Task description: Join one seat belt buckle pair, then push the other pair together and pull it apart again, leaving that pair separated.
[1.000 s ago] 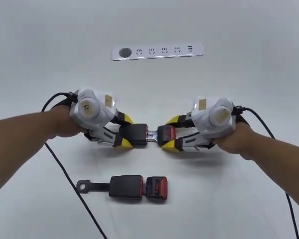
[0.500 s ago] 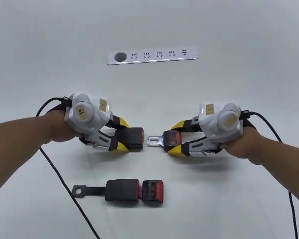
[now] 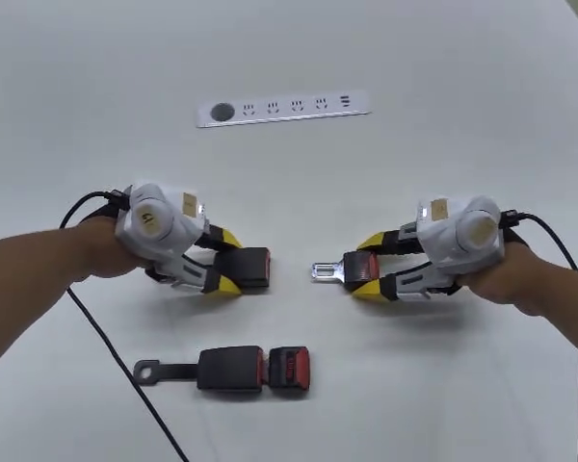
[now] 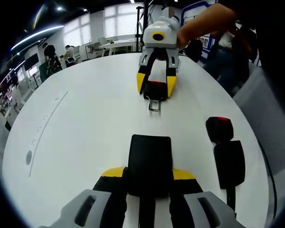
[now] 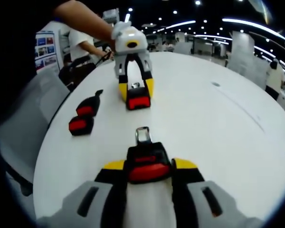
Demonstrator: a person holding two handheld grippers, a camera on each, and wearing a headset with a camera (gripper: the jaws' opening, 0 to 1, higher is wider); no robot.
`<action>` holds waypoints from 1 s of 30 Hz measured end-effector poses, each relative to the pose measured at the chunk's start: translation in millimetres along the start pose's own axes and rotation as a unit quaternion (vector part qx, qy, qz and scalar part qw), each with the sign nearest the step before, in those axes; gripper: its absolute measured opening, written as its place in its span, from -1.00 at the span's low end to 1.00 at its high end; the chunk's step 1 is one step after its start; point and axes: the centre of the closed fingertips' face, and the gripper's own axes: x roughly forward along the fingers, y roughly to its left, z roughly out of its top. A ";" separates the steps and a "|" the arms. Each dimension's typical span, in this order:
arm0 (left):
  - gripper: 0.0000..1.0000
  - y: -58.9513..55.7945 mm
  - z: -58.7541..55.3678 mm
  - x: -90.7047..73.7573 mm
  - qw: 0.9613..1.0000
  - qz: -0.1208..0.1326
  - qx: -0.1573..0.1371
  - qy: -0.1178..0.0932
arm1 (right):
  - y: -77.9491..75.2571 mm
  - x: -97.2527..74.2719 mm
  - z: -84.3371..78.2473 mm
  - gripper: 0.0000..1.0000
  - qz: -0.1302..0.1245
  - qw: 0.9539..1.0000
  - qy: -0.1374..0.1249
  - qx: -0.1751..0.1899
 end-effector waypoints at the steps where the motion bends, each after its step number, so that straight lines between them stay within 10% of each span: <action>1: -0.31 0.1 0.0 0.0 1.000 0.000 0.000 0.000 | -0.5 -2.0 -1.3 -0.28 -0.001 1.000 0.001 0.002; 30: -0.30 -1.7 1.2 0.4 1.000 0.000 -0.003 0.003 | -7.5 -34.1 -25.5 -0.26 -0.013 1.000 0.019 0.014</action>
